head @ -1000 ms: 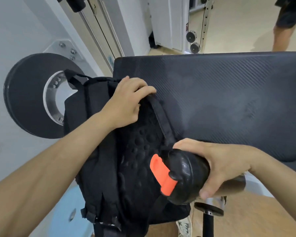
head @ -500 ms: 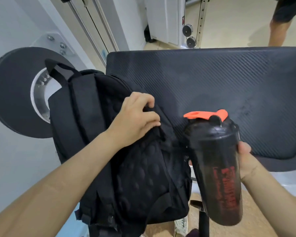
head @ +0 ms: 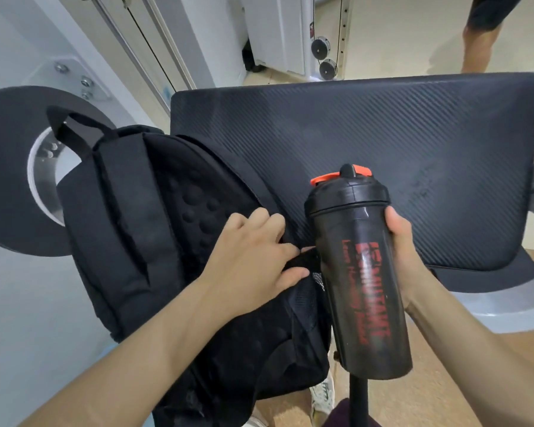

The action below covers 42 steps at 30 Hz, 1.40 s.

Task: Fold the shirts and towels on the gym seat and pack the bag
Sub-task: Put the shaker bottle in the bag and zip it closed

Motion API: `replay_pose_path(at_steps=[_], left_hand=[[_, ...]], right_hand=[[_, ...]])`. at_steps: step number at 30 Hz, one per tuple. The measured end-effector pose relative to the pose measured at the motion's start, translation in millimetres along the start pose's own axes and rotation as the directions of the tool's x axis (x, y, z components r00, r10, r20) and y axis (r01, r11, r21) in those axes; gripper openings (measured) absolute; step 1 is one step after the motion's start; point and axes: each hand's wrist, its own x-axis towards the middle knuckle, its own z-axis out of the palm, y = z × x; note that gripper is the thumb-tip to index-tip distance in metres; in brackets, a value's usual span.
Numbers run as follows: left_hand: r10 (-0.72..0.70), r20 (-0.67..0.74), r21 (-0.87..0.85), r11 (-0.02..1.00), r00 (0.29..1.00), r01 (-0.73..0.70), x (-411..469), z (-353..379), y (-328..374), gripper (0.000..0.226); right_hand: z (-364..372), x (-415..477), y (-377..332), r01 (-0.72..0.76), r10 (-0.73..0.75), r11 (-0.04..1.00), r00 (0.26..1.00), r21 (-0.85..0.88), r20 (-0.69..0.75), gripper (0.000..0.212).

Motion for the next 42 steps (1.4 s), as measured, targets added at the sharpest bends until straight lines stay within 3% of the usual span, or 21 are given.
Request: replay_pose_path(at_steps=[4, 7, 9, 11, 13, 17, 20, 23, 25, 27, 30, 32, 34, 39, 42], left_hand=[[-0.143, 0.197, 0.052, 0.989, 0.970, 0.135, 2, -1, -2, 0.076], [-0.080, 0.302, -0.024, 0.996, 0.950, 0.092, 5, 1, -16, 0.071], [-0.016, 0.236, -0.306, 0.948, 0.972, 0.090, 2, 4, -23, 0.047], [-0.087, 0.162, -0.613, 0.772, 0.983, 0.169, -4, 5, -16, 0.027], [-0.170, 0.168, -0.700, 0.673, 0.971, 0.239, -8, 6, 0, 0.024], [-0.300, 0.060, -0.676, 0.689, 0.952, 0.260, -11, 13, 19, 0.020], [-0.189, -0.120, -0.578, 0.811, 0.975, 0.086, -14, 11, 24, 0.018], [-0.133, -0.161, -0.497, 0.867, 0.978, 0.036, -17, 8, 24, 0.009], [-0.199, -0.136, -0.548, 0.832, 0.971, 0.094, -19, 8, 22, 0.013], [-0.293, -0.096, -0.664, 0.731, 0.951, 0.159, -21, 8, 20, 0.017], [-0.374, 0.040, -0.790, 0.556, 0.927, 0.258, -19, 4, 21, 0.026], [-0.409, 0.108, -0.816, 0.484, 0.906, 0.316, -18, 1, 26, 0.029], [-0.408, 0.130, -0.809, 0.483, 0.904, 0.335, -20, -2, 33, 0.024], [-0.413, 0.104, -0.781, 0.529, 0.905, 0.332, -36, 0, 44, 0.029], [-0.441, -0.036, -0.676, 0.672, 0.897, 0.303, -39, 3, 53, 0.024]], right_hand=[[8, 2, -1, -0.059, 0.063, 0.996, 0.996, -0.060, 0.070, 0.068], [9, 8, 0, -0.061, 0.062, 0.995, 0.998, -0.079, 0.016, 0.075], [10, 11, -3, -0.041, 0.039, 0.996, 0.999, -0.083, -0.016, 0.077], [11, 15, -6, -0.054, 0.049, 0.991, 0.998, -0.120, -0.044, 0.077], [11, 17, -8, -0.102, 0.090, 0.981, 0.993, -0.166, -0.080, 0.075], [12, 21, -21, -0.177, 0.126, 0.959, 0.966, -0.221, -0.224, 0.064], [9, 28, -34, -0.132, 0.027, 0.965, 0.909, -0.226, -0.415, 0.059], [12, 35, -40, -0.076, -0.016, 0.982, 0.880, -0.174, -0.475, 0.057], [9, 36, -42, -0.035, -0.008, 0.995, 0.906, -0.095, -0.424, 0.049], [5, 29, -43, -0.006, 0.002, 1.000, 0.963, -0.012, -0.269, 0.036], [0, 17, -31, -0.058, 0.061, 0.995, 0.997, -0.079, 0.036, 0.053], [4, 17, -25, -0.085, 0.087, 0.994, 0.996, -0.067, 0.027, 0.063], [14, 22, -24, -0.097, 0.099, 0.994, 0.994, 0.043, -0.055, 0.062], [37, 32, -8, 0.061, -0.028, 0.961, 0.992, 0.268, -0.127, 0.042], [41, 38, -2, 0.116, -0.091, 0.975, 0.986, 0.189, -0.137, 0.059]])
